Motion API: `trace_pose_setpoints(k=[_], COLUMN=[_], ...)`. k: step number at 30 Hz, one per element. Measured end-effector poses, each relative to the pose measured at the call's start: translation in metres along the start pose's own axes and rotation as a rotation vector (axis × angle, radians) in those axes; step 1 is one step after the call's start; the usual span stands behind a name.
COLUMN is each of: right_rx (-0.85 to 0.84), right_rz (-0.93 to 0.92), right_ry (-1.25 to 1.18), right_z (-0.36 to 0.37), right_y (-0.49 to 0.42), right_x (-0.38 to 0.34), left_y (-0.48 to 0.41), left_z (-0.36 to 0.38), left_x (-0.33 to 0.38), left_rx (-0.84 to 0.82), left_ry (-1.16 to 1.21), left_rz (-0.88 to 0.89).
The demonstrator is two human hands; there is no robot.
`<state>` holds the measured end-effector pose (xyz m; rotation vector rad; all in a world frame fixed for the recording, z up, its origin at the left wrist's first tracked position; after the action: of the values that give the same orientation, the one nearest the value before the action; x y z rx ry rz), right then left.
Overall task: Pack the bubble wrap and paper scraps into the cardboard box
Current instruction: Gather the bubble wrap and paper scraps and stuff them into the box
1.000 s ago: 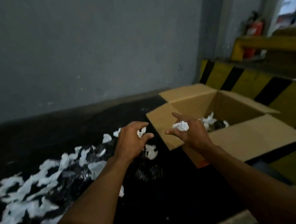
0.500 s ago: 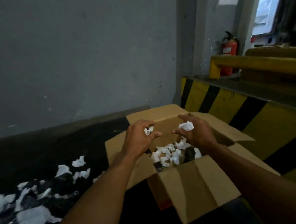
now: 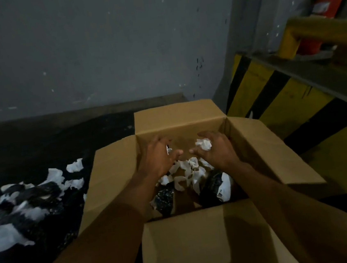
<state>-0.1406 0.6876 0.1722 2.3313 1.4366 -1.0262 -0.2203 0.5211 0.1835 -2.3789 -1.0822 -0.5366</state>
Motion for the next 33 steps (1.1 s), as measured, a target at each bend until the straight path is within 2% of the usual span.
trace_pose_setpoints(k=[3, 6, 11, 15, 21, 24, 27, 29, 33], right_rx=[-0.051, -0.042, -0.068, -0.058, -0.024, -0.007, 0.002, 0.012, 0.025], right_rz=[0.038, 0.071, 0.064, 0.113, 0.13, 0.12, 0.063, 0.047, 0.019], right_ry=[0.072, 0.033, 0.021, 0.11, 0.104, 0.092, 0.061, 0.036, 0.044], right_z=[0.022, 0.028, 0.04, 0.041, 0.026, 0.017, 0.011, 0.008, 0.006], right_y=[-0.016, -0.03, -0.045, -0.044, -0.039, -0.032, -0.021, -0.012, 0.011], right_x=[0.013, 0.024, 0.033, 0.038, 0.033, 0.018, -0.003, -0.014, -0.028], left_y=[-0.011, -0.02, -0.025, -0.023, -0.016, -0.014, -0.004, 0.005, 0.031], left_z=[0.014, 0.025, 0.037, 0.04, 0.037, 0.024, 0.012, 0.002, -0.028], left_x=[-0.016, -0.023, -0.024, -0.029, -0.028, -0.024, -0.017, -0.012, -0.008], left_rx=[-0.062, -0.135, -0.187, -0.184, -0.241, -0.164, -0.154, -0.109, 0.092], left_ry=[-0.049, -0.085, 0.016, 0.073, 0.055, 0.02, -0.069, -0.038, 0.093], left_rz=[-0.05, -0.052, -0.014, -0.074, -0.076, -0.064, -0.072, -0.087, -0.08])
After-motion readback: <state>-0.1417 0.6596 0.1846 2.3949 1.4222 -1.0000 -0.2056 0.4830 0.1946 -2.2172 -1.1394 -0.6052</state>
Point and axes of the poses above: each hand's wrist, its own y-axis away from the middle knuckle, its own z-axis out of the palm, x = y × z, the point moved 10 cm from there along -y, towards the middle knuckle, and after that the axes turned 5 degrees about z, right-handed, at the moved point
